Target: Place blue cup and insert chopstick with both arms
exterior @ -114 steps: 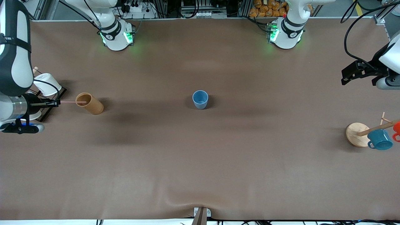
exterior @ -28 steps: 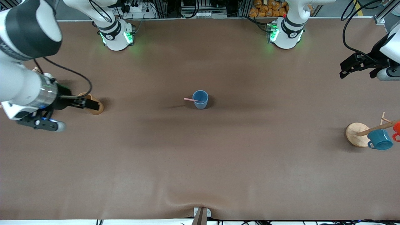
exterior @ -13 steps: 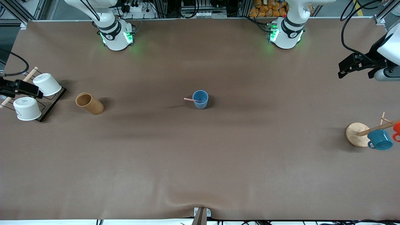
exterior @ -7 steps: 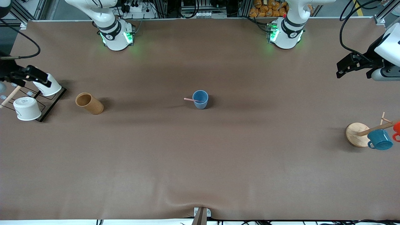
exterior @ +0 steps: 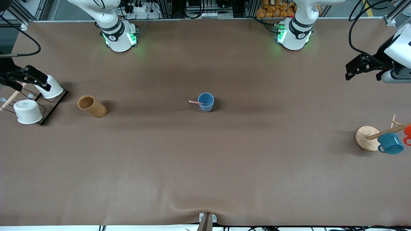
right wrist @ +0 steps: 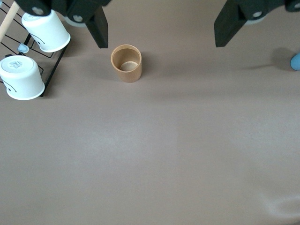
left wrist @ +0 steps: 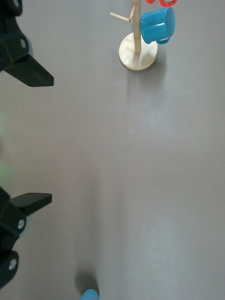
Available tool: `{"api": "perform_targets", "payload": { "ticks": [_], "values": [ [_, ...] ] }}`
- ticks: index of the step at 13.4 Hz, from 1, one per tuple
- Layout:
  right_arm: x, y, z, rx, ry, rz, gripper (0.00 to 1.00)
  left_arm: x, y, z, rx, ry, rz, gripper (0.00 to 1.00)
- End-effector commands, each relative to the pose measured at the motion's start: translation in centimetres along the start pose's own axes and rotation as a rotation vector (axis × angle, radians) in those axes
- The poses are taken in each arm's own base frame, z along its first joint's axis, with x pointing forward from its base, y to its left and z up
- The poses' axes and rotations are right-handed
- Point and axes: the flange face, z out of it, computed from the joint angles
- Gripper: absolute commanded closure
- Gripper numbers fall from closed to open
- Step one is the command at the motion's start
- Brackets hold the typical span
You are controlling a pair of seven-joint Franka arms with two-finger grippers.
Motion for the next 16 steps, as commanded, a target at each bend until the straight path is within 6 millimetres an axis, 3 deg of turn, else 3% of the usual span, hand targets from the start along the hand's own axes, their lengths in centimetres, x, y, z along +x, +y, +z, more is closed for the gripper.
{"api": "perform_targets", "payload": {
  "ticks": [1,6,9,16],
  "values": [
    [0.8,-0.2,-0.1,-0.012,0.005,-0.002,0.00,-0.5,0.2,-0.4,-0.009,0.002,-0.009,0.00],
    [0.9,0.3,-1.3,-0.012,0.027,0.007,0.00,-0.3,0.3,-0.2,-0.009,0.002,-0.008,0.00],
    [1.0,-1.2,-0.9,-0.011,0.018,-0.016,0.00,-0.2,0.2,-0.1,-0.006,0.001,-0.008,0.00],
    [1.0,-0.9,-1.0,-0.012,0.020,-0.004,0.00,-0.3,0.1,-0.4,-0.006,0.001,-0.006,0.00]
  ]
}}
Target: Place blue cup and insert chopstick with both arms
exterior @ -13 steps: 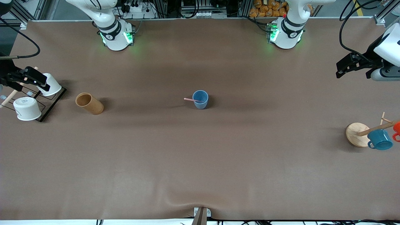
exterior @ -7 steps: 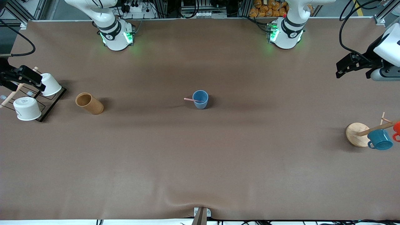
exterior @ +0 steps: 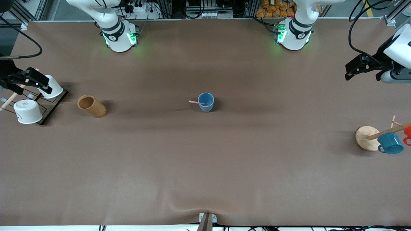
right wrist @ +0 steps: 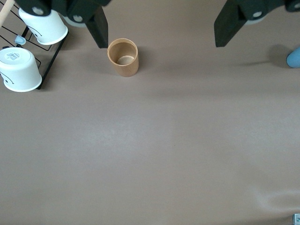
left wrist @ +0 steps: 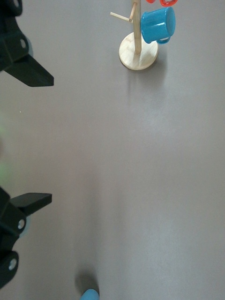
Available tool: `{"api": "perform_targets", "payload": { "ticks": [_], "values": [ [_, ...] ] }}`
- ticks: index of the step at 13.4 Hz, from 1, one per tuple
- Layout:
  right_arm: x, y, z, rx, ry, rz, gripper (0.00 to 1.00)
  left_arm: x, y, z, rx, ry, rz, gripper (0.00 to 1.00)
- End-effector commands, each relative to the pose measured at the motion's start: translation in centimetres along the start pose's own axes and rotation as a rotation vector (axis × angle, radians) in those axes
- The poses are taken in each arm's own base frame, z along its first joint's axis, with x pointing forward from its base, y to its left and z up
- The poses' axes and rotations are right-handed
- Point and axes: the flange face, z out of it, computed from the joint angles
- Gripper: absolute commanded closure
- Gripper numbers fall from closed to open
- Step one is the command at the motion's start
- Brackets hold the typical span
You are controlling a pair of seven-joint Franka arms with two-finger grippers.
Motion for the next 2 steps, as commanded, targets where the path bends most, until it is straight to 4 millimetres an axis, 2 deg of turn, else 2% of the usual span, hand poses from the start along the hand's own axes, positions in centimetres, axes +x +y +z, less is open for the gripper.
{"api": "perform_targets", "payload": {
  "ticks": [1,2],
  "values": [
    [0.31,0.12,-0.43,-0.015,0.002,0.011,0.00,-0.08,-0.36,-0.78,-0.007,0.010,-0.011,0.00],
    [0.27,0.03,-0.52,-0.015,0.004,0.010,0.00,-0.04,-0.29,-0.70,-0.005,0.008,-0.008,0.00]
  ]
}}
